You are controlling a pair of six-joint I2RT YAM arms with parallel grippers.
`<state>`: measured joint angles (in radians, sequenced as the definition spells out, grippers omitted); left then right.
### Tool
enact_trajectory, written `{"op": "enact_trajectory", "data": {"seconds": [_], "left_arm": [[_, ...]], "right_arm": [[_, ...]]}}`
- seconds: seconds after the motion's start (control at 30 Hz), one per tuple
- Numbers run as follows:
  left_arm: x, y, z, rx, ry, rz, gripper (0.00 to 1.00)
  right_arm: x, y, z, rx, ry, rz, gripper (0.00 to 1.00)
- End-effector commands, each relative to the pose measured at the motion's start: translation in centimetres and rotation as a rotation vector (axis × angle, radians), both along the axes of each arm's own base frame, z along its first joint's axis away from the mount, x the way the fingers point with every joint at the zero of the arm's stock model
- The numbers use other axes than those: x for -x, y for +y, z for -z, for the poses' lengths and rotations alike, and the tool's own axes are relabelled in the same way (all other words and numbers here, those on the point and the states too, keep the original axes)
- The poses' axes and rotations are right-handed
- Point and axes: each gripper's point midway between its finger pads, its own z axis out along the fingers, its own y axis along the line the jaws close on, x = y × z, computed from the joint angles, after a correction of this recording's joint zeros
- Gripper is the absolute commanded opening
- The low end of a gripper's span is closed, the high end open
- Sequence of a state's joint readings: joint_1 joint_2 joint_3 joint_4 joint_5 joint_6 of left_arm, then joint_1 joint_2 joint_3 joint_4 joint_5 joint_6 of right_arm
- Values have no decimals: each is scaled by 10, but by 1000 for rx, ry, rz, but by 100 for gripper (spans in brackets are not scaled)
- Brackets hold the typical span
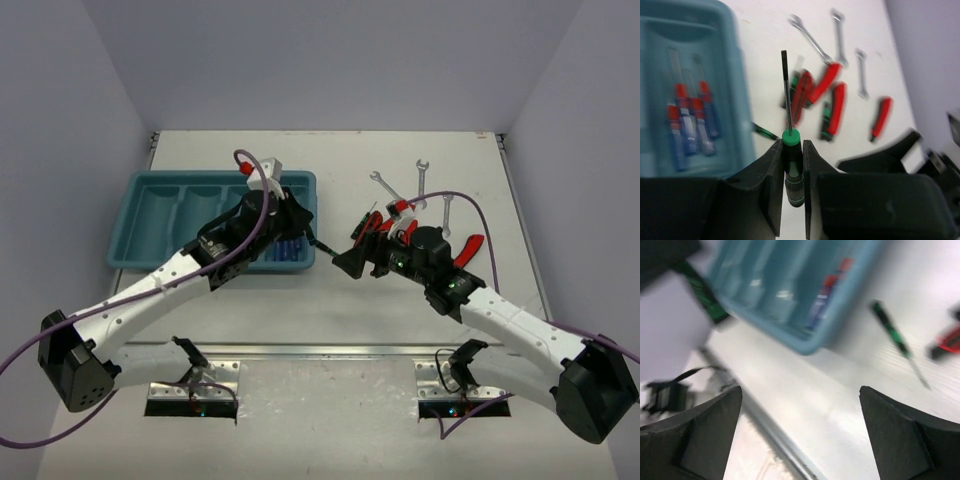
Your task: Sort the tools into containers
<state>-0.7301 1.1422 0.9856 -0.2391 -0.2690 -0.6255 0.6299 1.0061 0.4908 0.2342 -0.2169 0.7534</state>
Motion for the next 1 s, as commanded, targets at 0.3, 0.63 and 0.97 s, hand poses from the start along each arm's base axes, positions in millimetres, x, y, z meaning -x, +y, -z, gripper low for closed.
{"op": "enact_trajectory", "data": {"seconds": [0.3, 0.63, 0.97], "left_arm": [[-96, 187, 86, -678, 308, -560, 0], [-107, 179, 132, -639, 429, -514, 63], [-56, 105, 24, -408, 128, -351, 100]], "right_arm": [[-26, -89, 55, 288, 105, 405, 99], [-26, -83, 60, 332, 116, 336, 99], [-63, -81, 102, 500, 351, 440, 91]]}}
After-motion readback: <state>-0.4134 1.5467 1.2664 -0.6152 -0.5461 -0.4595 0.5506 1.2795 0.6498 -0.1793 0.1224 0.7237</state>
